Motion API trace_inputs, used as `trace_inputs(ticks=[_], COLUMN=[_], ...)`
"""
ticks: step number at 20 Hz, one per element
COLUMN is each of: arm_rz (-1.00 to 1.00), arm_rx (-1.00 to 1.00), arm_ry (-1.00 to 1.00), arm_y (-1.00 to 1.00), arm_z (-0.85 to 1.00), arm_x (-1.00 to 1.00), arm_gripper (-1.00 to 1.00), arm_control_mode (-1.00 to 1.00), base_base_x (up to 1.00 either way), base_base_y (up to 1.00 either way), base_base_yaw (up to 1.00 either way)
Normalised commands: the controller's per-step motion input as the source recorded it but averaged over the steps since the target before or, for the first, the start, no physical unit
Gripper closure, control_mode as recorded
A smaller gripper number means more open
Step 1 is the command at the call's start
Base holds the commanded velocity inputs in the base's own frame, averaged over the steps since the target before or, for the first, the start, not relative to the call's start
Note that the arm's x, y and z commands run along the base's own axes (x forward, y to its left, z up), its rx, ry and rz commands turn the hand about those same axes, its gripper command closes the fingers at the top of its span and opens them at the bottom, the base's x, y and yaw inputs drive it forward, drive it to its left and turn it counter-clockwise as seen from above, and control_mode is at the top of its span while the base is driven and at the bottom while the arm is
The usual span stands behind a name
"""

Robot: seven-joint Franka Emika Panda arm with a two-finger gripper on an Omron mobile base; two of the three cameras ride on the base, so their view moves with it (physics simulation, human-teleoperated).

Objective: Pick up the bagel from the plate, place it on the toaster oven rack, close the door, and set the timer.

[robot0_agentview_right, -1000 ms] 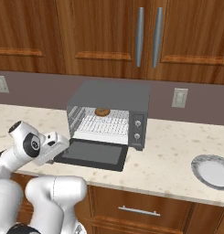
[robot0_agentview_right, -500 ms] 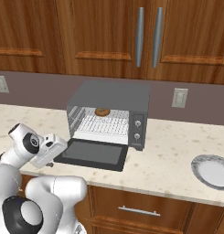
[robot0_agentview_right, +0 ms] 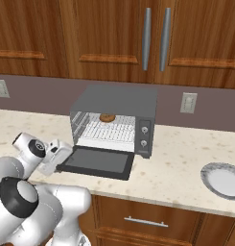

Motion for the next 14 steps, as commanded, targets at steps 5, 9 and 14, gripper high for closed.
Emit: trace_inputs(ticks=[5,9,14], arm_rz=[0.00,0.00,0.00], arm_rx=[-0.14,-0.19,-0.23], arm_ry=[-0.05,-0.07,-0.06], arm_y=[-0.19,-0.28,-0.23], arm_z=[0.05,0.29,0.38], arm_x=[0.53,0.41,0.23], arm_gripper=[-1.00,-1.00,-1.00], arm_control_mode=[-1.00,-1.00,-1.00], base_base_x=[0.00,0.00,0.00], base_base_y=[0.00,0.00,0.00], base_base_yaw=[0.00,0.00,0.00])
